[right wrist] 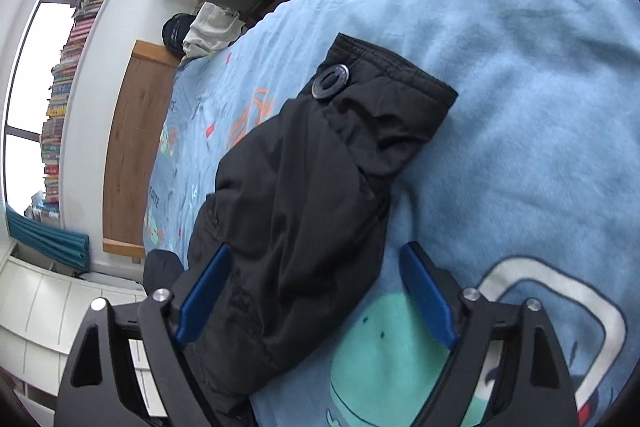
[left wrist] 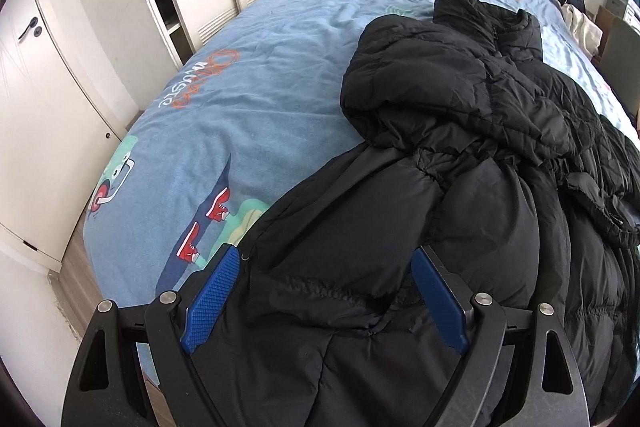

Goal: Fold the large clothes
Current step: 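Grasp the other sleeve cuff with the right gripper and lift it, then carry the sleeve with the right gripper across the coat body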

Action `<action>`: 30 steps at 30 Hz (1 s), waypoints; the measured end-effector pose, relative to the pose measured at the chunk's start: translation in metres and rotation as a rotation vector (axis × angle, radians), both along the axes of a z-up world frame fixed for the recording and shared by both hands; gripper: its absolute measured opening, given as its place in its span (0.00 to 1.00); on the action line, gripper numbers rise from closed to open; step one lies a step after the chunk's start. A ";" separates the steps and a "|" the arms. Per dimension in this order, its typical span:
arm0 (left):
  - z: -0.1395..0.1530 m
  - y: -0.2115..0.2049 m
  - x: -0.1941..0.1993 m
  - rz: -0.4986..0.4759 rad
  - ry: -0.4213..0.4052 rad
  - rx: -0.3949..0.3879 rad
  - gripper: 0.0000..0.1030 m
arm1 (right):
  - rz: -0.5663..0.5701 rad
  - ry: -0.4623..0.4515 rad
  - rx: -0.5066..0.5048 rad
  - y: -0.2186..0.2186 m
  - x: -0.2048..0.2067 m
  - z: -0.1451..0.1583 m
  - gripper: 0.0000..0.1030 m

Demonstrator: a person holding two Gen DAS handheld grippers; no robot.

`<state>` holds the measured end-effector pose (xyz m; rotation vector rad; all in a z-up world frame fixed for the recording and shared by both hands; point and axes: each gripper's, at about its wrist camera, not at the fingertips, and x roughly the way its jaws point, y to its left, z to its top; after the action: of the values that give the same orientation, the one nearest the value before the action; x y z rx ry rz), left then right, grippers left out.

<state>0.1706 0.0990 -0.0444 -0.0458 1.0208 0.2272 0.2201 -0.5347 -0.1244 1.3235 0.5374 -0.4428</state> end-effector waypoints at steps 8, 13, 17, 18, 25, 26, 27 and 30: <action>-0.008 -0.002 -0.002 -0.002 0.022 0.004 0.85 | -0.042 -0.031 0.037 -0.012 0.009 -0.006 0.58; -0.009 0.001 -0.006 0.006 0.020 -0.008 0.85 | 0.001 -0.013 -0.036 -0.010 0.023 0.014 0.44; -0.009 0.008 -0.008 0.022 0.019 -0.028 0.85 | 0.011 -0.028 -0.074 -0.007 0.026 0.032 0.22; -0.010 0.010 -0.009 0.027 0.017 -0.032 0.85 | 0.016 -0.035 -0.084 -0.007 0.027 0.036 0.17; -0.005 0.020 -0.016 0.047 -0.008 -0.059 0.85 | 0.098 -0.129 -0.191 0.010 0.039 0.090 0.09; -0.004 0.023 -0.018 0.052 -0.016 -0.068 0.85 | 0.119 -0.143 -0.211 0.015 0.043 0.101 0.09; -0.003 0.025 -0.019 0.057 -0.022 -0.073 0.85 | 0.142 -0.158 -0.234 0.021 0.046 0.113 0.09; 0.001 0.034 -0.025 0.076 -0.045 -0.091 0.85 | 0.200 -0.197 -0.291 0.042 0.055 0.144 0.09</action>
<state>0.1454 0.1326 -0.0438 -0.1719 0.9850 0.2481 0.2751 -0.4925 0.0195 1.0092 0.4176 -0.2127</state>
